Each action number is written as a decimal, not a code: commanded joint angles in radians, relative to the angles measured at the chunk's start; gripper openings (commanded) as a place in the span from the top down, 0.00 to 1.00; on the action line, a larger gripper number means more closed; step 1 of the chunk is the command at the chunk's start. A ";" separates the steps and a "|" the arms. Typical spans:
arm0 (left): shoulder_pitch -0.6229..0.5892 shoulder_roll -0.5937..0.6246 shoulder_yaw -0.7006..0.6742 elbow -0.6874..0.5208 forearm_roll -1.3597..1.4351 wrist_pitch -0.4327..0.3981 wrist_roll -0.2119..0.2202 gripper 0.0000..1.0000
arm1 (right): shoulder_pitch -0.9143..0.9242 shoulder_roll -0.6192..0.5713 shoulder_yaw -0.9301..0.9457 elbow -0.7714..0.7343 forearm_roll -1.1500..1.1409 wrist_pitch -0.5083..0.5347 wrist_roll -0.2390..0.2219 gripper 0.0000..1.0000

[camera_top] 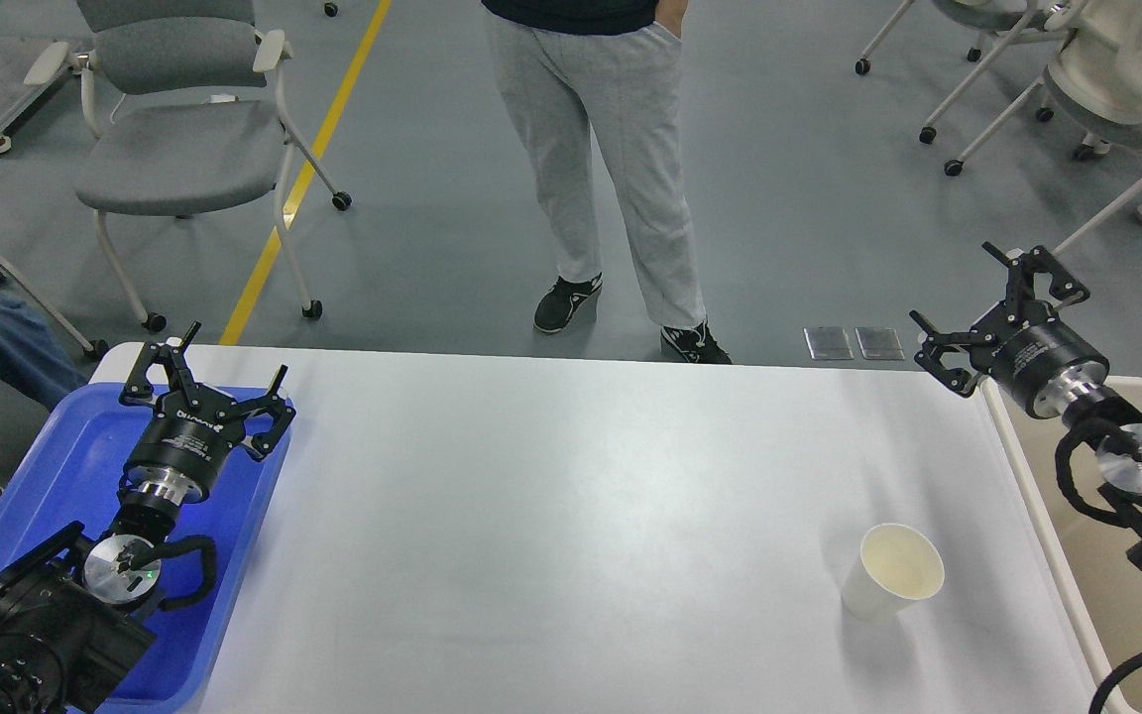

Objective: Tidy desktop
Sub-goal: 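Move the right gripper out toward the beige bin and reorient it, then reach the right gripper sideways to the white paper cup, then close the right gripper on the white paper cup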

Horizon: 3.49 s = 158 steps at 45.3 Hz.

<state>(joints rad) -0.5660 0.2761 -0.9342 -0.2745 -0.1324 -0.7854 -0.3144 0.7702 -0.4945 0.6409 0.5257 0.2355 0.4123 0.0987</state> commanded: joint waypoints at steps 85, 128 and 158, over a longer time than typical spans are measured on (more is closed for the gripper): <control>0.000 0.002 0.000 0.000 0.000 0.000 0.000 0.00 | 0.021 -0.707 -0.422 1.024 -1.518 -0.073 0.091 0.00; 0.000 0.002 0.000 0.000 0.000 0.000 0.000 0.00 | -0.111 -0.435 -0.440 0.757 -1.588 -0.247 0.095 0.03; 0.000 0.002 0.000 0.000 0.000 0.000 0.000 0.00 | -0.131 -0.407 -0.537 0.660 -1.596 -0.316 0.188 0.72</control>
<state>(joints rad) -0.5660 0.2776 -0.9342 -0.2744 -0.1319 -0.7854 -0.3145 0.6417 -0.9065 0.1590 1.1989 -1.3595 0.1332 0.2564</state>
